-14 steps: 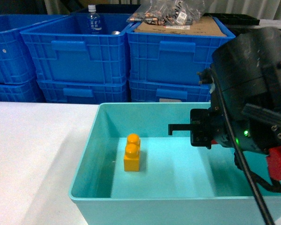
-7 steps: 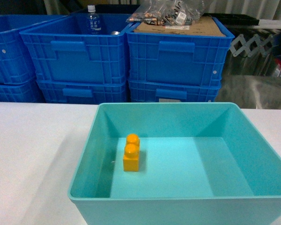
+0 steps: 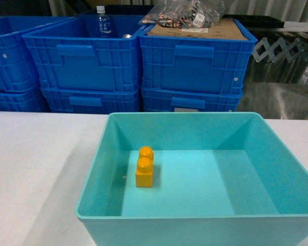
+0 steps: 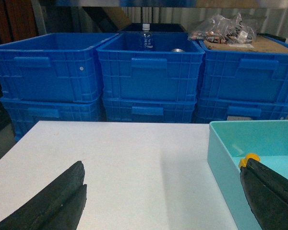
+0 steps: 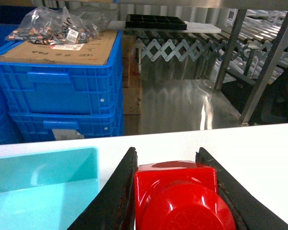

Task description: Pick red block from blue box to shelf

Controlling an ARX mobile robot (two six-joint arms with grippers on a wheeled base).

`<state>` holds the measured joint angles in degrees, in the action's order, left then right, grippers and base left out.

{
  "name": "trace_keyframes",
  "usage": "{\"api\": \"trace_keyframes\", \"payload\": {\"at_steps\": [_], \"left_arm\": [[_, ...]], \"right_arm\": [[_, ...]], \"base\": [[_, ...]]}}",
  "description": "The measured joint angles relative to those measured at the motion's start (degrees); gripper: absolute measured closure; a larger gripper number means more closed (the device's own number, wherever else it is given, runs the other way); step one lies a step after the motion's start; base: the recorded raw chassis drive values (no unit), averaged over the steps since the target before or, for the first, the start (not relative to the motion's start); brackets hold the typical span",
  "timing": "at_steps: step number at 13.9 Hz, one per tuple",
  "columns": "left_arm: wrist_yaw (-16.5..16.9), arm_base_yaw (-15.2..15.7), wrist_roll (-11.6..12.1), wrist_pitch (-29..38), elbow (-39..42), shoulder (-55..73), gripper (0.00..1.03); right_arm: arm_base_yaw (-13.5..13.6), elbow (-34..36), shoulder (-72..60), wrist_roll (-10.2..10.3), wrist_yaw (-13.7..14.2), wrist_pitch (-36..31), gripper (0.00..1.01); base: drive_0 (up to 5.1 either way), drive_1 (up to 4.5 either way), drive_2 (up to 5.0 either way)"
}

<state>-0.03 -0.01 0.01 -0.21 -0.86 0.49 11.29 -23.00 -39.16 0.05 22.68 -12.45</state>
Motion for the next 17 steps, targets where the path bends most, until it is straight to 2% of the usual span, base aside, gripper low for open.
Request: {"api": "trace_keyframes", "payload": {"at_steps": [2, 4, 6, 8, 9, 10, 11, 12, 13, 16, 17], "left_arm": [[0.02, 0.0, 0.02, 0.0, 0.0, 0.0, 0.05], [0.0, 0.0, 0.02, 0.0, 0.0, 0.0, 0.05], [0.0, 0.0, 0.02, 0.0, 0.0, 0.0, 0.05], [0.0, 0.0, 0.02, 0.0, 0.0, 0.0, 0.05], [0.0, 0.0, 0.02, 0.0, 0.0, 0.0, 0.05], [0.0, 0.0, 0.02, 0.0, 0.0, 0.0, 0.05], [0.0, 0.0, 0.0, 0.0, 0.0, 0.0, 0.05], [0.0, 0.0, 0.0, 0.0, 0.0, 0.0, 0.05], [-0.02, 0.0, 0.02, 0.0, 0.0, 0.0, 0.05], [-0.02, 0.0, 0.0, 0.0, 0.0, 0.0, 0.05], [-0.02, 0.0, 0.0, 0.0, 0.0, 0.0, 0.05]], "right_arm": [[2.14, 5.16, 10.4, 1.86, -0.09, 5.05, 0.72], [8.41, 7.43, 15.26, 3.13, 4.63, 9.03, 0.72], [14.08, 7.65, 16.15, 3.56, 9.33, 9.42, 0.72], [16.22, 7.67, 16.0, 3.3, 11.89, 8.57, 0.72], [16.87, 7.67, 15.98, 2.08, 12.55, 6.38, 0.72], [16.76, 7.63, 15.98, 1.73, 12.04, 6.25, 0.72], [14.64, 8.02, 15.96, 1.22, 8.24, 5.05, 0.72], [10.49, 9.68, 17.86, 0.7, 1.55, 4.04, 0.72], [6.82, 12.28, 20.06, 0.42, -3.39, 3.74, 0.72], [-0.39, 16.63, 21.27, 0.33, -11.61, 0.94, 0.72], [-2.1, 17.35, 21.27, 0.31, -13.18, -0.33, 0.72]], "base": [[0.0, 0.0, 0.0], [0.0, 0.0, 0.0], [0.0, 0.0, 0.0], [0.0, 0.0, 0.0], [0.0, 0.0, 0.0], [0.0, 0.0, 0.0], [0.0, 0.0, 0.0], [0.0, 0.0, 0.0], [0.0, 0.0, 0.0], [0.0, 0.0, 0.0], [0.0, 0.0, 0.0]]}}
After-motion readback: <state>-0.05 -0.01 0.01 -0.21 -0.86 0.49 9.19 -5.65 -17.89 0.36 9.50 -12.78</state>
